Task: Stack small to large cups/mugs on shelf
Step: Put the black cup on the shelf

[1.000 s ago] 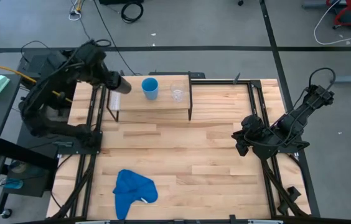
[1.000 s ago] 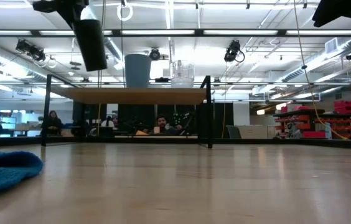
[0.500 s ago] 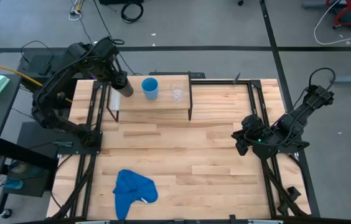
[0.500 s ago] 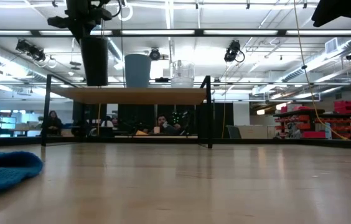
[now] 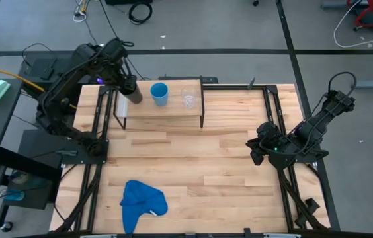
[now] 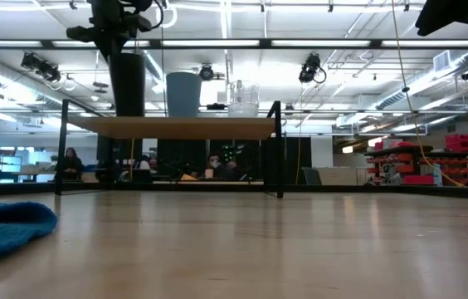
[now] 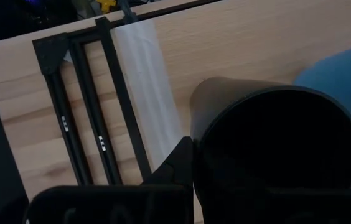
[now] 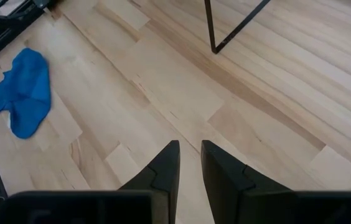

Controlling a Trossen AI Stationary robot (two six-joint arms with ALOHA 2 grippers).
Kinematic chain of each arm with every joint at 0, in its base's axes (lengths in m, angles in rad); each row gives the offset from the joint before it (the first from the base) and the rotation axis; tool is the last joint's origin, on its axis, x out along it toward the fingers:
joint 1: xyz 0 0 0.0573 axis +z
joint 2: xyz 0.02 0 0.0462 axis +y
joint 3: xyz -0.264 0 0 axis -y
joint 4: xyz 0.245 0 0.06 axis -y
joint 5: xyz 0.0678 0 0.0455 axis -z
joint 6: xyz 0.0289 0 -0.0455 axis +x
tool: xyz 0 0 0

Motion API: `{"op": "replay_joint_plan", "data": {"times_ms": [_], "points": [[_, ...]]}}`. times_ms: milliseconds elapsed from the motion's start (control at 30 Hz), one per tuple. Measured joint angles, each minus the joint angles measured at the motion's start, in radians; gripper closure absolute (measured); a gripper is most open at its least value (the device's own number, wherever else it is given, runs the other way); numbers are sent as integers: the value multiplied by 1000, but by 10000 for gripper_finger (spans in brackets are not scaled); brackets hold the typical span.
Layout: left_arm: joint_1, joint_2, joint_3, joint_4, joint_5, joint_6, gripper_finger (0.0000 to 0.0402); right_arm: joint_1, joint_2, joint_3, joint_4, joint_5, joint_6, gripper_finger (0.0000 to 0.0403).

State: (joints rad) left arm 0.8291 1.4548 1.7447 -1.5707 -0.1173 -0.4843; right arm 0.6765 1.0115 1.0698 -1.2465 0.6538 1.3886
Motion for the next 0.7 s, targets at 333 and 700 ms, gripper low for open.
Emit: {"op": "replay_joint_plan", "data": {"times_ms": [333, 700], "points": [[1, 50, 1, 1, 0, 6, 393, 0, 0, 0, 0, 7, 8, 330], [1, 51, 1, 0, 1, 8, 389, 0, 0, 0, 0, 7, 7, 330]]}}
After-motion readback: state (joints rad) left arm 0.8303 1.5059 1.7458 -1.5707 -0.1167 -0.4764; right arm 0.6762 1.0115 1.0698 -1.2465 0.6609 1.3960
